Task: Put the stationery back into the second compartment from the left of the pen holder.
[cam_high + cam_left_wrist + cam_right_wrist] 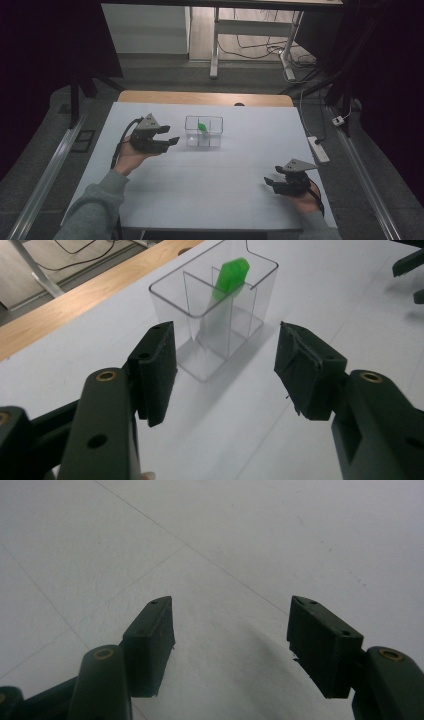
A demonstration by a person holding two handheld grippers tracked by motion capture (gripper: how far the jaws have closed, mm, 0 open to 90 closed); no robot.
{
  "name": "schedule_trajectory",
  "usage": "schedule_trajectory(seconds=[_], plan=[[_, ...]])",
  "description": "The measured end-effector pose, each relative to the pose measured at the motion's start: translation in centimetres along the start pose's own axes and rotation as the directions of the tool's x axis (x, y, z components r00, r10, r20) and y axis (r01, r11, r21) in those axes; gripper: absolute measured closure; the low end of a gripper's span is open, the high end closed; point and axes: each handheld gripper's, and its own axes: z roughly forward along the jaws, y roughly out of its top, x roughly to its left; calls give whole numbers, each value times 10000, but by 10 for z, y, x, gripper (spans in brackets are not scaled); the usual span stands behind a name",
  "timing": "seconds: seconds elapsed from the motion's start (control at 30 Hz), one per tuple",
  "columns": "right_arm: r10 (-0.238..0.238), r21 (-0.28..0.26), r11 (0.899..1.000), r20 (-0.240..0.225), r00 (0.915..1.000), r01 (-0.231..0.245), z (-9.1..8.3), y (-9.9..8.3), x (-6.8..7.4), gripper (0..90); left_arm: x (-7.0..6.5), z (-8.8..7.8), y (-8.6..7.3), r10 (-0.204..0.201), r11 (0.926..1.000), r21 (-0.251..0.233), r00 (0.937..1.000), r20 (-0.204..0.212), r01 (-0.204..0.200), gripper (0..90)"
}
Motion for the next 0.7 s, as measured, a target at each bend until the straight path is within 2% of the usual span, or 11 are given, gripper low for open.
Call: schedule_trajectory(seconds=[0.2, 0.37, 0.7], plan=[[-28, 6, 10000, 21, 10000, 28, -1, 0, 0, 356, -7, -14, -21, 68, 9998, 172, 9997, -233, -64, 407], [-7, -8, 10000, 31, 10000, 7, -1, 0, 0, 356, -11, -23, -40, -47, 9996, 268, 9988, -477, 60, 403], [-23, -96, 10000, 84, 10000, 24, -3, 0, -1, 356, -17, -34, -80, -81, 9983, 572, 9971, -753, 125, 392]])
